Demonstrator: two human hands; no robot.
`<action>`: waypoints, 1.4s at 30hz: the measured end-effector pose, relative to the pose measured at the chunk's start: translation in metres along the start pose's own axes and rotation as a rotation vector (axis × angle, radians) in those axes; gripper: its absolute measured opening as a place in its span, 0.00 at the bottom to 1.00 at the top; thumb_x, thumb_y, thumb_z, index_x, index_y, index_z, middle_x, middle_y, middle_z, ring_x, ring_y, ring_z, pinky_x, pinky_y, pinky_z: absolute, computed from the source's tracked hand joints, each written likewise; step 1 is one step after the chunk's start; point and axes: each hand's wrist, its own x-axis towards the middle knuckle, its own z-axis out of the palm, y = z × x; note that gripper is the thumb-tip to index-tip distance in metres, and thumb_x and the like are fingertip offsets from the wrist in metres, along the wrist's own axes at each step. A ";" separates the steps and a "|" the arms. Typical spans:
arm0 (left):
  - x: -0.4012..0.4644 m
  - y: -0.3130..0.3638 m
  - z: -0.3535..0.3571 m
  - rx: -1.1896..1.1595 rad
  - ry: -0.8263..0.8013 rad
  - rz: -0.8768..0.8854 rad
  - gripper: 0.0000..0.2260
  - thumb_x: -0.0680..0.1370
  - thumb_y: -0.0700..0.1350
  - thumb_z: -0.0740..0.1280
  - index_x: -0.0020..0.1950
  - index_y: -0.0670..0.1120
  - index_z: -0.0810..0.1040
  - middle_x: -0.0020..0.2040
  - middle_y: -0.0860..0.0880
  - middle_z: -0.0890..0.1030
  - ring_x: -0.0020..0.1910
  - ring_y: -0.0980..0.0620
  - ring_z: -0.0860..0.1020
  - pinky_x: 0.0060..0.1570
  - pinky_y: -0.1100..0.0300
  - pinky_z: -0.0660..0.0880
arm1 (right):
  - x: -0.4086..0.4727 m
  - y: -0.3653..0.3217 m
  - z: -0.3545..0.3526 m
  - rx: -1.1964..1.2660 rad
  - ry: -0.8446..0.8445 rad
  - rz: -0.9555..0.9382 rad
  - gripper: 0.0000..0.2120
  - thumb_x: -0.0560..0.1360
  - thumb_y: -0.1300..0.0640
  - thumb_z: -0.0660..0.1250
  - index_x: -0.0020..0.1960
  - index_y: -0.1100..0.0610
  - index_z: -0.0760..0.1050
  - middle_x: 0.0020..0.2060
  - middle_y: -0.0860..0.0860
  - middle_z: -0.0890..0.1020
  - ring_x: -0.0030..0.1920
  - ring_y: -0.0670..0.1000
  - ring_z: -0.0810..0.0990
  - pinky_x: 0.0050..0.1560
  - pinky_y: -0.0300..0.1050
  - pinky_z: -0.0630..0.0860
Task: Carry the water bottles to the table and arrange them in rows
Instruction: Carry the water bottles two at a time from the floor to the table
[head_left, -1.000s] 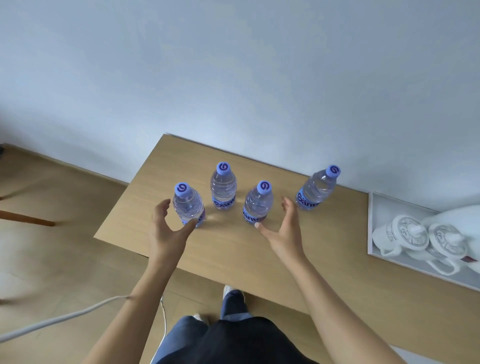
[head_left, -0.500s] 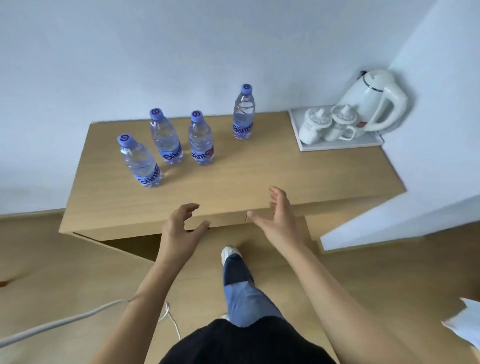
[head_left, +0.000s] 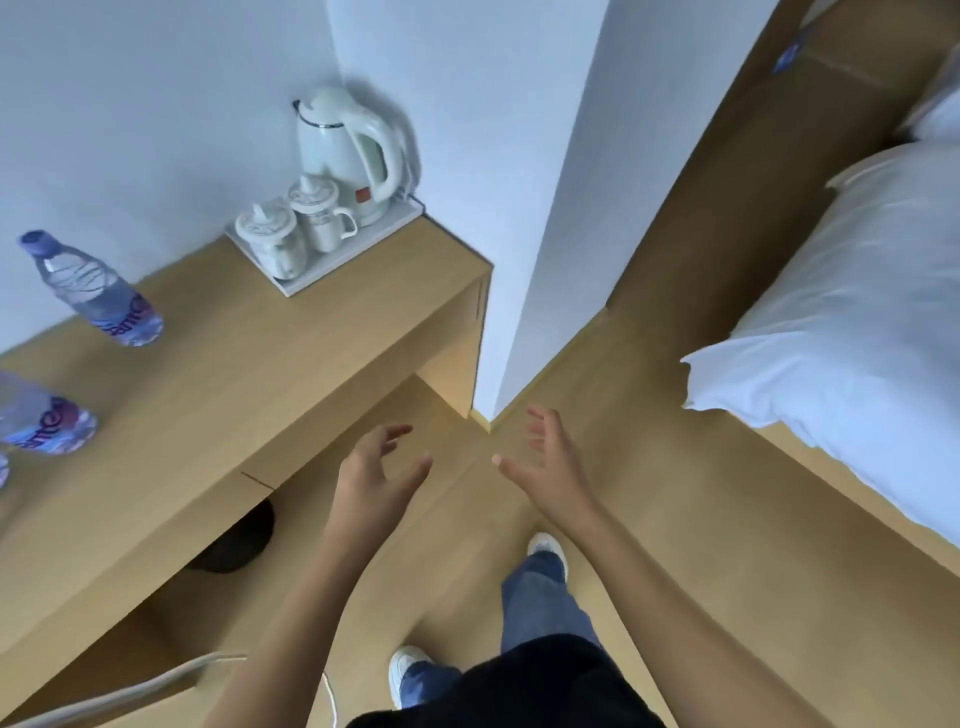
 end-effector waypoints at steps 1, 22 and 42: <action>0.009 0.013 0.017 0.007 -0.028 0.020 0.18 0.76 0.47 0.72 0.64 0.49 0.75 0.62 0.55 0.77 0.62 0.56 0.74 0.57 0.61 0.68 | 0.006 0.007 -0.017 0.016 0.027 0.023 0.34 0.73 0.54 0.75 0.73 0.50 0.62 0.69 0.52 0.70 0.66 0.49 0.71 0.64 0.46 0.71; 0.231 0.296 0.376 0.055 -0.394 0.251 0.15 0.76 0.46 0.71 0.63 0.50 0.76 0.60 0.55 0.77 0.59 0.55 0.75 0.55 0.62 0.67 | 0.192 0.118 -0.394 0.099 0.390 0.222 0.31 0.73 0.55 0.75 0.71 0.51 0.66 0.63 0.49 0.73 0.61 0.47 0.73 0.54 0.39 0.67; 0.588 0.524 0.611 0.132 -0.606 0.372 0.16 0.78 0.49 0.69 0.65 0.49 0.75 0.62 0.53 0.77 0.62 0.56 0.73 0.57 0.60 0.71 | 0.543 0.091 -0.653 0.170 0.536 0.340 0.28 0.76 0.54 0.72 0.72 0.53 0.65 0.65 0.53 0.74 0.59 0.50 0.75 0.62 0.43 0.74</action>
